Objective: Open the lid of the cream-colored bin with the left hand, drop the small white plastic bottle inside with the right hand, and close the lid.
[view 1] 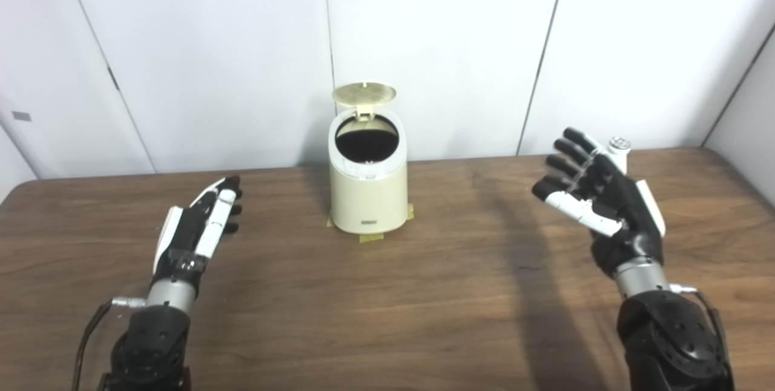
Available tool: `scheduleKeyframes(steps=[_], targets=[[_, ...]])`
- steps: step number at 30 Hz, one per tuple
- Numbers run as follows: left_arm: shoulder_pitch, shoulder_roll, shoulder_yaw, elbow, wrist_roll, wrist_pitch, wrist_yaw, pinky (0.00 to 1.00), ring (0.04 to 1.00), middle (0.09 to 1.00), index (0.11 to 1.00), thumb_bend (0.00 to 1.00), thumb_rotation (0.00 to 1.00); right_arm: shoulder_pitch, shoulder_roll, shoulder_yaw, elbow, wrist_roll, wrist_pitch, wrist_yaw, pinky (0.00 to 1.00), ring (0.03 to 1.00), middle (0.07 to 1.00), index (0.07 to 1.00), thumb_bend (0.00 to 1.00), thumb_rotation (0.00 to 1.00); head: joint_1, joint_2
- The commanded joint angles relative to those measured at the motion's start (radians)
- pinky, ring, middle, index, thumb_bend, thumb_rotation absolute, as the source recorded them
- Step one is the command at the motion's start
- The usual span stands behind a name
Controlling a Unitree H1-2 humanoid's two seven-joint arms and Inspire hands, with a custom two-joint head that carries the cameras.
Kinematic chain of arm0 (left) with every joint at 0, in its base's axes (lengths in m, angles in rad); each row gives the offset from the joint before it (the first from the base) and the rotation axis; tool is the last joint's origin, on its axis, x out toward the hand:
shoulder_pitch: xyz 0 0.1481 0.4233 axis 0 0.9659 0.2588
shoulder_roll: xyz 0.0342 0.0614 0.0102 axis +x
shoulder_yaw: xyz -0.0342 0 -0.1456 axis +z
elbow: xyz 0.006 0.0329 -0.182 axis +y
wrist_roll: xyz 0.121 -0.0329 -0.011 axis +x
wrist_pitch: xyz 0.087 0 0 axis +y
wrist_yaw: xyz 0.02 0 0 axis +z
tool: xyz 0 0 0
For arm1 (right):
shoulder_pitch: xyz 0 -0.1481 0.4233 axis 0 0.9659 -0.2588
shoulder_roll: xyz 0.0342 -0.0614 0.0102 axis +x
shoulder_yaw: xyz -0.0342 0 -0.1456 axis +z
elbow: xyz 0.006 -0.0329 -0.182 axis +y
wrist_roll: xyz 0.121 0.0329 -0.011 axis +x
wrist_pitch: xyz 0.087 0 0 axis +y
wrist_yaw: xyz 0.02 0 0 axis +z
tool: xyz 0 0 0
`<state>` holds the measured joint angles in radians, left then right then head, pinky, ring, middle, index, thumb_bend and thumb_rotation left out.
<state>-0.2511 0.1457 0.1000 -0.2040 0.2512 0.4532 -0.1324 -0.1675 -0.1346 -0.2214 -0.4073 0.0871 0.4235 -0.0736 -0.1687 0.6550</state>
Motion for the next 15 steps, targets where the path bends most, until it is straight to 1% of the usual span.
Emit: scheduleKeyframes(steps=[1, 3, 5, 6, 7, 8, 9, 12, 14, 15], targets=[[-0.026, 0.019, 0.002, -0.044, -0.008, 0.000, 0.013, 0.78, 0.832, 0.870, 0.907, 0.58, 0.97, -0.020, -0.032, -0.010, -0.051, -0.057, -0.006, -0.027, 0.72, 0.828, 0.834, 0.808, 0.81, 0.23, -0.013, 0.003], [-0.023, 0.030, -0.005, -0.044, -0.008, 0.002, 0.011, 0.78, 0.839, 0.875, 0.912, 0.58, 0.97, -0.013, -0.042, -0.014, -0.075, -0.102, -0.004, -0.044, 0.73, 0.842, 0.846, 0.813, 0.79, 0.22, -0.028, 0.005], [-0.020, 0.043, -0.013, -0.040, -0.005, 0.000, 0.011, 0.78, 0.834, 0.867, 0.907, 0.59, 0.98, -0.005, -0.050, -0.012, -0.107, -0.164, 0.006, -0.065, 0.79, 0.840, 0.831, 0.804, 0.80, 0.22, -0.042, 0.006], [-0.020, 0.048, -0.015, -0.039, -0.006, 0.000, 0.011, 0.78, 0.835, 0.866, 0.907, 0.59, 0.98, -0.002, -0.053, -0.010, -0.120, -0.188, 0.014, -0.070, 0.80, 0.838, 0.827, 0.802, 0.80, 0.23, -0.055, 0.006], [-0.019, 0.053, -0.015, -0.038, -0.009, 0.000, 0.011, 0.78, 0.836, 0.868, 0.906, 0.59, 0.99, 0.002, -0.060, -0.006, -0.133, -0.218, 0.021, -0.072, 0.82, 0.839, 0.824, 0.804, 0.80, 0.24, -0.075, 0.007], [-0.019, 0.057, -0.016, -0.037, -0.012, 0.000, 0.009, 0.78, 0.838, 0.869, 0.905, 0.59, 0.98, 0.006, -0.065, -0.003, -0.140, -0.250, 0.028, -0.075, 0.83, 0.847, 0.829, 0.807, 0.81, 0.26, -0.075, 0.007], [-0.018, 0.062, -0.019, -0.038, -0.011, 0.002, 0.007, 0.78, 0.842, 0.870, 0.904, 0.59, 0.99, 0.008, -0.067, -0.001, -0.147, -0.279, 0.034, -0.076, 0.85, 0.864, 0.843, 0.810, 0.82, 0.28, -0.093, 0.006], [-0.017, 0.075, -0.024, -0.042, -0.011, 0.010, 0.000, 0.77, 0.839, 0.868, 0.905, 0.59, 1.00, 0.005, -0.061, 0.003, -0.156, -0.355, 0.044, -0.071, 0.81, 0.898, 0.896, 0.837, 0.83, 0.30, -0.124, 0.008], [-0.017, 0.077, -0.021, -0.042, -0.024, 0.012, -0.002, 0.76, 0.834, 0.863, 0.911, 0.58, 0.99, -0.004, -0.053, 0.000, -0.161, -0.407, 0.046, -0.053, 0.79, 0.916, 0.928, 0.862, 0.82, 0.26, -0.137, 0.009], [-0.017, 0.075, -0.018, -0.043, -0.028, 0.013, -0.002, 0.76, 0.833, 0.863, 0.912, 0.58, 0.99, -0.011, -0.060, -0.001, -0.160, -0.450, 0.046, -0.030, 0.78, 0.919, 0.935, 0.868, 0.82, 0.25, -0.153, 0.008]])
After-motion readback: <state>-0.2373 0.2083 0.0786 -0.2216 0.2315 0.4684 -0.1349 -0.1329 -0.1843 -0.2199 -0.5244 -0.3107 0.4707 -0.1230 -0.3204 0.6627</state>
